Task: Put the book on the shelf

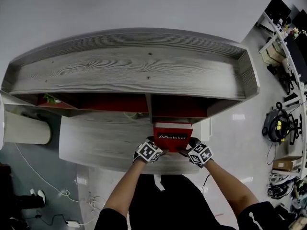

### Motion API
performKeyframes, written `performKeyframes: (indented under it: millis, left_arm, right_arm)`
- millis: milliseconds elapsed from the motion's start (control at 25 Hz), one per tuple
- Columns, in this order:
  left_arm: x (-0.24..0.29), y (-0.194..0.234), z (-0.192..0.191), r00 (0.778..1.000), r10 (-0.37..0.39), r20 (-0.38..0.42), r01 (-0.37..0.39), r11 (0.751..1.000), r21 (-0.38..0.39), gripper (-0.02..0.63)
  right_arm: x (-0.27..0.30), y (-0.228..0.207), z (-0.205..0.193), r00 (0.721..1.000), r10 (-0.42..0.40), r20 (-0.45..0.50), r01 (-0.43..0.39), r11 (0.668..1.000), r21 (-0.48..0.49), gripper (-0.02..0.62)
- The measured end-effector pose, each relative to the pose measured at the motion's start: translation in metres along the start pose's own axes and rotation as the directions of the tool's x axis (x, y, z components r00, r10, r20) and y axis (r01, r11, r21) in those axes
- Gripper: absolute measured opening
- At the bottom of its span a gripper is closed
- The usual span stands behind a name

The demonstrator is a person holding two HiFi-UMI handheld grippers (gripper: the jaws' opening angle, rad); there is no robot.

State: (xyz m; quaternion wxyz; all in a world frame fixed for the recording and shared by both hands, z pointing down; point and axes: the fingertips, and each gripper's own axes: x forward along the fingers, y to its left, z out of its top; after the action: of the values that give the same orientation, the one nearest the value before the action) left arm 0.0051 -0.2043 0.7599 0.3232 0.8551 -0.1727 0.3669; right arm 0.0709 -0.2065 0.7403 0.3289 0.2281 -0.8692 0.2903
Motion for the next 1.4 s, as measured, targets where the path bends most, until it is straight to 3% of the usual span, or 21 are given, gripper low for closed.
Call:
performKeyframes:
  millis: [400, 680, 920, 1160, 1400]
  left_arm:
    - [0.011, 0.033, 0.010, 0.997, 0.071, -0.042, -0.068, 0.995, 0.069, 0.322]
    - [0.017, 0.055, 0.014, 0.993, 0.109, -0.041, -0.108, 0.994, 0.032, 0.322]
    - [0.015, 0.072, 0.025, 0.986, 0.165, -0.013, -0.164, 0.985, 0.056, 0.322]
    - [0.000, 0.094, 0.028, 0.971, 0.240, 0.020, -0.239, 0.970, -0.032, 0.322]
    - [-0.006, 0.089, 0.019, 0.975, 0.221, 0.022, -0.218, 0.971, -0.103, 0.322]
  right_arm:
    - [0.019, -0.023, 0.007, 0.997, -0.057, -0.049, 0.056, 0.998, -0.022, 0.265]
    - [0.030, -0.044, 0.015, 0.995, -0.083, -0.063, 0.080, 0.995, -0.062, 0.270]
    - [0.040, -0.058, 0.023, 0.992, -0.123, -0.038, 0.120, 0.990, -0.067, 0.279]
    - [0.046, -0.071, 0.031, 0.987, -0.162, -0.015, 0.161, 0.985, -0.060, 0.282]
    - [0.048, -0.080, 0.037, 0.983, -0.184, -0.004, 0.183, 0.980, -0.079, 0.299]
